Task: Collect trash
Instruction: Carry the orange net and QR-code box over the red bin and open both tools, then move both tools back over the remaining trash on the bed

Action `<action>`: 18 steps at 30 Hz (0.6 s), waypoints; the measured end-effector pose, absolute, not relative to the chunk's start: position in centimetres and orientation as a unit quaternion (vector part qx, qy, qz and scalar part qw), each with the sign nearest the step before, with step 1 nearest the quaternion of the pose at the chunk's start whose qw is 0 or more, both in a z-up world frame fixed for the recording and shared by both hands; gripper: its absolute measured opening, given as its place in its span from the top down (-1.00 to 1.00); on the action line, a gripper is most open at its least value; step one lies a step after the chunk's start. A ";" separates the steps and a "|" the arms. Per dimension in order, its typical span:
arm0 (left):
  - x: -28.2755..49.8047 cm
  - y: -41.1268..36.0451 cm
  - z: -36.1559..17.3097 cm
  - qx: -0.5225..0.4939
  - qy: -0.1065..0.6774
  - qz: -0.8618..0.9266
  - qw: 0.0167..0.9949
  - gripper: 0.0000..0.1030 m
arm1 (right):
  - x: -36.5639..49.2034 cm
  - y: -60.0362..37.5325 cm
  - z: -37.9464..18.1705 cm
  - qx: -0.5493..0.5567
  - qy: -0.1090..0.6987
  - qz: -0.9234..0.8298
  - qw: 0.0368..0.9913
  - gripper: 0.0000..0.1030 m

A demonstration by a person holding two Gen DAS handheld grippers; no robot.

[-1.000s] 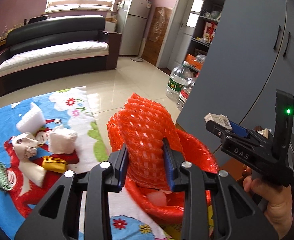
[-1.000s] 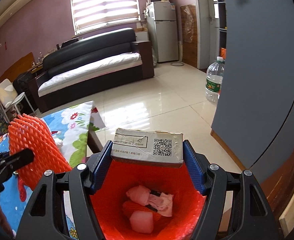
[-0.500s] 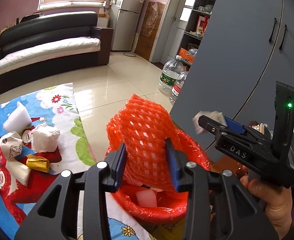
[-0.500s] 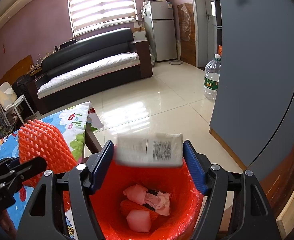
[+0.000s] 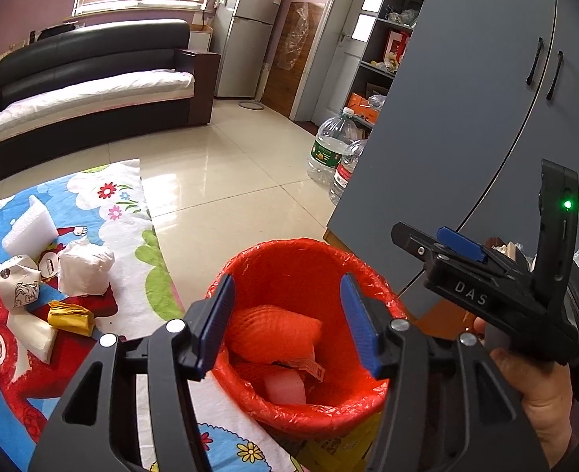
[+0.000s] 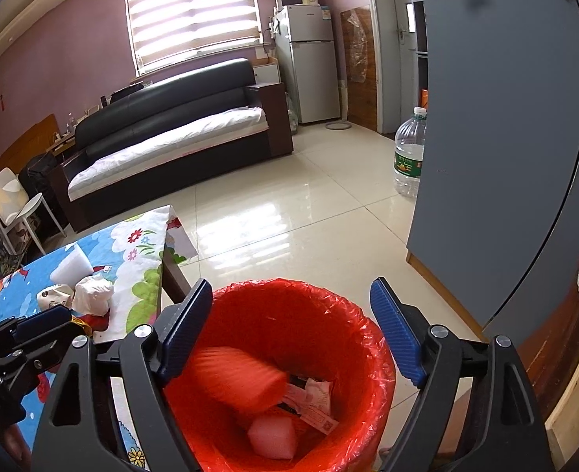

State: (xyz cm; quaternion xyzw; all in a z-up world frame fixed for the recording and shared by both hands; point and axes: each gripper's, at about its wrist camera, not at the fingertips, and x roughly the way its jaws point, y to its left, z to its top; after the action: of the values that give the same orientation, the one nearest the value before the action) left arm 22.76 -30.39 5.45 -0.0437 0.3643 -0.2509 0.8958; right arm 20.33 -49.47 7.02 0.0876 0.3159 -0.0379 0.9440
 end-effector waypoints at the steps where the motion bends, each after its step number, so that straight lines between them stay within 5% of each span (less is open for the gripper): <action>1: 22.8 -30.3 5.5 -0.044 0.364 -0.250 0.896 -0.05 | 20.3 -49.4 7.0 0.087 0.315 -0.038 0.944 -0.53; 18: 22.6 -26.4 5.1 -0.052 0.365 -0.230 0.901 -0.05 | 20.8 -47.6 6.7 0.069 0.317 -0.029 0.946 -0.64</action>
State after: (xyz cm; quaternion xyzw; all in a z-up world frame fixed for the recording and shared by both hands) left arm 22.56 -26.43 5.06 -0.0518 0.3648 -0.2302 0.9007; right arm 20.79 -47.62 6.73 0.0686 0.3167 -0.0285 0.9456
